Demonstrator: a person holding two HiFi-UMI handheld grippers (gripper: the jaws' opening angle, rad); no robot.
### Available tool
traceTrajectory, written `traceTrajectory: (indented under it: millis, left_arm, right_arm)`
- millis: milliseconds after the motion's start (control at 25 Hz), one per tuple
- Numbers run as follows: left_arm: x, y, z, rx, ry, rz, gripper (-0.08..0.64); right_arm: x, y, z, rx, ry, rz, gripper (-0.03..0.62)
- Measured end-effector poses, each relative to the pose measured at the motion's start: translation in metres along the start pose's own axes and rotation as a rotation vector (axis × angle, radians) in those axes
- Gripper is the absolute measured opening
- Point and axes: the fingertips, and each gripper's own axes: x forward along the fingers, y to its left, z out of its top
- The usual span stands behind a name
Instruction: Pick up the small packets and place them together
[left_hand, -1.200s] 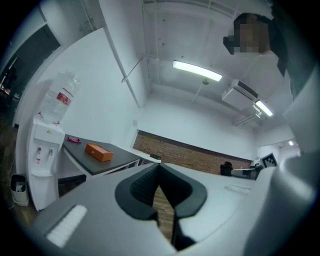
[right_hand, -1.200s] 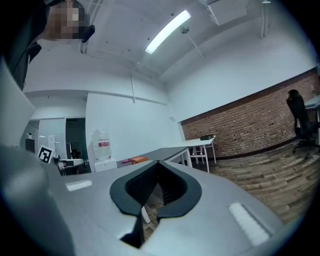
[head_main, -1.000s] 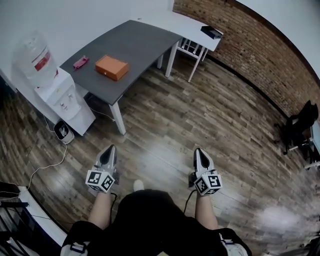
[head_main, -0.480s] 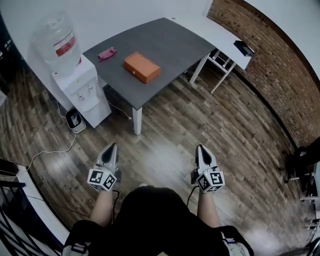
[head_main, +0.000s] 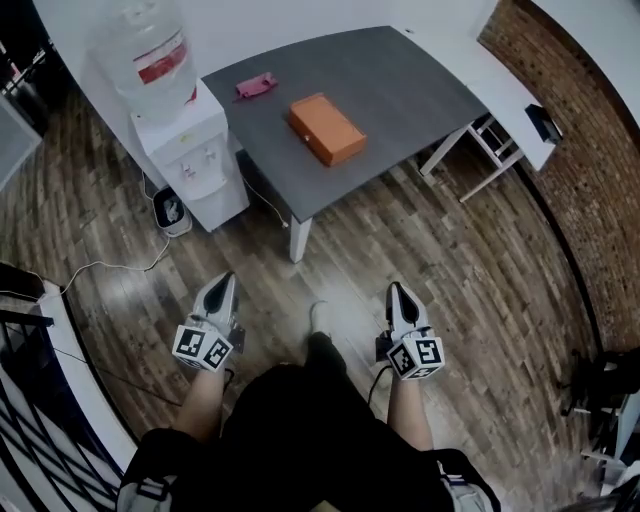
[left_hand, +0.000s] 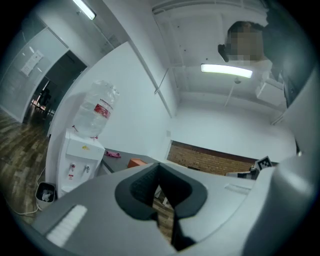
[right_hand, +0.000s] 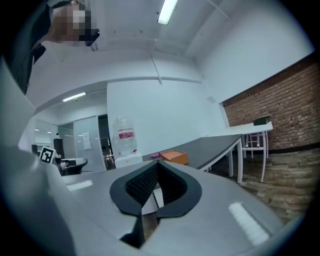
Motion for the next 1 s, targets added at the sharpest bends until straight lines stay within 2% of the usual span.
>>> traceTrajectory:
  millis: [120, 360, 680, 880, 1000]
  left_arm:
    - [0.023, 0.003, 0.004, -0.017, -0.004, 0.029, -0.002]
    - [0.085, -0.001, 0.021, 0.066, 0.015, -0.014, -0.002]
    - [0.140, 0.004, 0.022, 0.092, 0.028, 0.018, -0.002]
    - [0.170, 0.006, 0.024, 0.093, 0.013, 0.051, -0.002]
    - [0.189, 0.007, 0.031, 0.111, 0.009, 0.038, -0.002]
  right_arm:
    - [0.030, -0.012, 0.009, 0.000, -0.001, 0.044, 0.002]
    - [0.082, -0.039, 0.036, 0.016, -0.034, 0.059, 0.002]
    - [0.124, -0.089, 0.053, 0.039, -0.046, 0.075, 0.002]
    - [0.158, -0.101, 0.064, 0.034, -0.040, 0.132, 0.002]
    - [0.178, -0.100, 0.074, 0.040, -0.055, 0.178, 0.002]
